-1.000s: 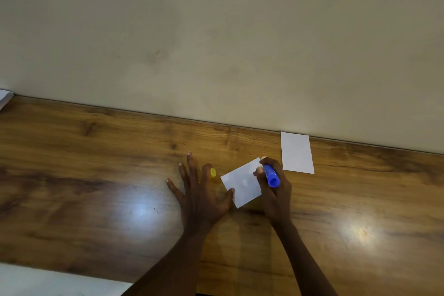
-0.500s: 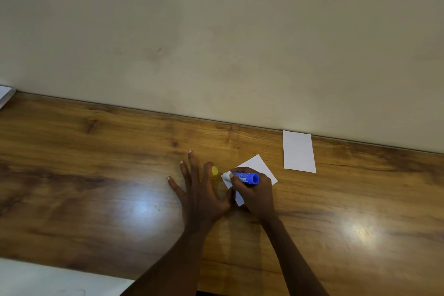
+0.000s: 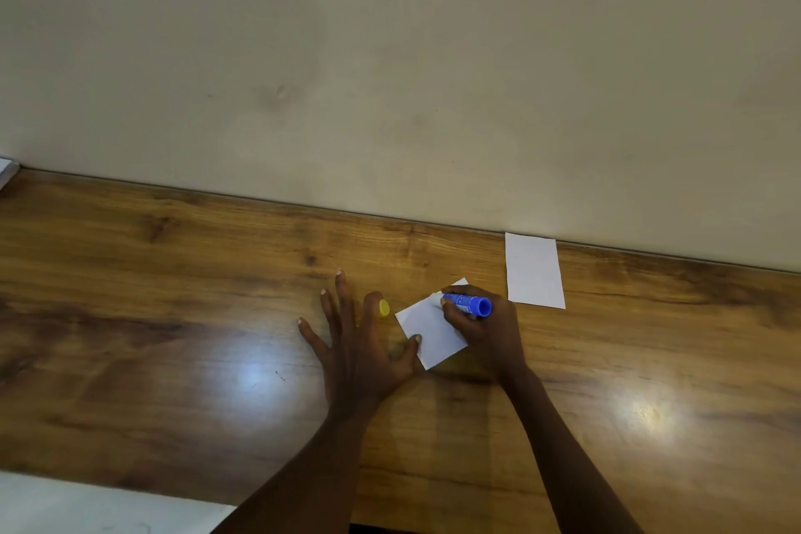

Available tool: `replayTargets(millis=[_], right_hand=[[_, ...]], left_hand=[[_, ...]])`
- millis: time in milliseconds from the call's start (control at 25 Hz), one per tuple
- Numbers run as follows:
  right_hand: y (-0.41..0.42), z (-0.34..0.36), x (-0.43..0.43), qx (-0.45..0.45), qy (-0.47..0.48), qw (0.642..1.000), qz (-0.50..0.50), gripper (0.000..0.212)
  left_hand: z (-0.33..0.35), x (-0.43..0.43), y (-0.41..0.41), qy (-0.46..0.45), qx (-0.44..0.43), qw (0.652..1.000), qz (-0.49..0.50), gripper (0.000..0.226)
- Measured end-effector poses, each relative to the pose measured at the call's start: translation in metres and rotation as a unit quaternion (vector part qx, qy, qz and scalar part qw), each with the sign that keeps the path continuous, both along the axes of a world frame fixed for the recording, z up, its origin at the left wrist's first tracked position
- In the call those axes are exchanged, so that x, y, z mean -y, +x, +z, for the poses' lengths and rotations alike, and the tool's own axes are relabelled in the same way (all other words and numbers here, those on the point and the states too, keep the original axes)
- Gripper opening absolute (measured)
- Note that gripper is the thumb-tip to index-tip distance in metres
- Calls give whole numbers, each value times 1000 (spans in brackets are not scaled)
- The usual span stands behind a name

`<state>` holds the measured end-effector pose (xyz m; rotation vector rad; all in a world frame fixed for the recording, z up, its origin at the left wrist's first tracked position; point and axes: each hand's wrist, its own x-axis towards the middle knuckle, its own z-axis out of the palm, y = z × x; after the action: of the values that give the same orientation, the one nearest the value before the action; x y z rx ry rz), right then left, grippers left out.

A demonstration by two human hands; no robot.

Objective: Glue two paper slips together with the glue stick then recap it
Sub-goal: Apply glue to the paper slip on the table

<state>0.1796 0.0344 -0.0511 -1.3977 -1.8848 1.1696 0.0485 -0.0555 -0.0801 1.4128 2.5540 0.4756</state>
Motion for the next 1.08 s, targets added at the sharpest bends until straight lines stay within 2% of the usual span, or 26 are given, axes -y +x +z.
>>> replayTargets(millis=[440, 560, 600, 640, 720, 760, 960, 1080], right_hand=[[13, -2, -22, 16, 36, 997, -70, 27], [15, 4, -9, -30, 77, 987, -141, 34], [17, 3, -2, -13, 100, 980, -172, 36], [18, 1, 5, 39, 108, 975, -191, 37], [15, -6, 21, 158, 82, 966, -186, 38], [12, -9, 28, 180, 67, 966, -173, 38], [2, -3, 27, 131, 15, 972, -197, 44], [-2, 2, 25, 44, -6, 977, -210, 48]], left_hand=[[-2, 0, 0, 12, -5, 1000, 1, 74], [-2, 0, 1, 17, -10, 1000, 0, 73], [-2, 0, 1, 17, -11, 1000, 0, 72], [-2, 0, 1, 14, -13, 1000, 1, 72], [-3, 0, 0, 11, -14, 1000, -1, 72], [-3, 0, 0, 12, -13, 1000, -2, 72], [-2, 0, 0, 7, -14, 1000, 1, 73], [-3, -1, 0, 0, -11, 1000, 0, 74]])
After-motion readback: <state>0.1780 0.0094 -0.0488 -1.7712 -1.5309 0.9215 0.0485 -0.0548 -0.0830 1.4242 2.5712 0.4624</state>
